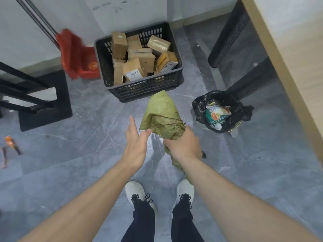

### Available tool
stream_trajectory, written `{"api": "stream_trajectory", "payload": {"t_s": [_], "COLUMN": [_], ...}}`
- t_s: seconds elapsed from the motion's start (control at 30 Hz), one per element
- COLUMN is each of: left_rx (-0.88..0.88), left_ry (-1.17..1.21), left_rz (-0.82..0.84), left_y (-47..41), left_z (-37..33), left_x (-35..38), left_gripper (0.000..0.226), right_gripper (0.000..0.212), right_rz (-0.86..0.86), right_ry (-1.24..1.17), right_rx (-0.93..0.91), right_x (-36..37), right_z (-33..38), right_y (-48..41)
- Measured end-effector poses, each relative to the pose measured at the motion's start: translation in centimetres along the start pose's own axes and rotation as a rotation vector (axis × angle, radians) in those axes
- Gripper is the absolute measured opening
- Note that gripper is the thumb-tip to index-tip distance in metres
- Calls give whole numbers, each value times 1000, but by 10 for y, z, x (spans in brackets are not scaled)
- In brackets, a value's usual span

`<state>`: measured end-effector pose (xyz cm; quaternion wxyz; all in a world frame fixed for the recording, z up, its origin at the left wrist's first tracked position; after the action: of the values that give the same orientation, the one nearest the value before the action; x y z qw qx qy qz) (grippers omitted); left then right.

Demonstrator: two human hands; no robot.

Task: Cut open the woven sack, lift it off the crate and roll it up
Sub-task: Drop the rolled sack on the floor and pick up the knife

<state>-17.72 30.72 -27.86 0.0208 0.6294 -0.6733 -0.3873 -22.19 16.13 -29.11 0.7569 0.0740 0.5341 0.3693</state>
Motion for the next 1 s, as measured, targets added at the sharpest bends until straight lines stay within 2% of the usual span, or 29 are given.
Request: {"api": "stream_trajectory", "payload": {"t_s": [0.13,0.3,0.43,0.57,0.7,0.87,1.0], "left_rx": [6,-70,-88,-46,0,34,94], "left_ry": [38,130,194,247,274,312,340], "left_rz": [29,-19,-19,-34,-31,19,26], "left_y": [-49,-111,-163,-212,-252,-288,-309], "left_z": [63,131,185,231,261,286,293], "left_x": [42,102,144,181,212,244,261], "left_gripper": [79,94,93,82,91,66,66], "right_gripper": [61,64,75,83,81,74,71], "right_rz": [-15,-23,-38,-41,-37,-107,-168], "right_ry": [-12,-23,-17,-20,-26,30,29], "right_rx": [40,17,5,-18,-54,-104,-111], "right_x": [72,158,219,271,310,341,358], "right_z": [-36,-81,-114,-139,-152,-158,-162], "right_y": [-39,-93,-142,-190,-238,-283,-311]}}
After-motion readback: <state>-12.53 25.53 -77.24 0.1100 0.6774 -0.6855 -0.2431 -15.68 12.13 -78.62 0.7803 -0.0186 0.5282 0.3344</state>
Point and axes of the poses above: each hand's wrist, its own y-axis away from the middle knuckle, its own x-axis out of the palm, z = x × y, the point moved 1 cm from there along -y, towards the middle knuckle, and after that the axes turned 14 degrees about -z, right-handed, at the moved point
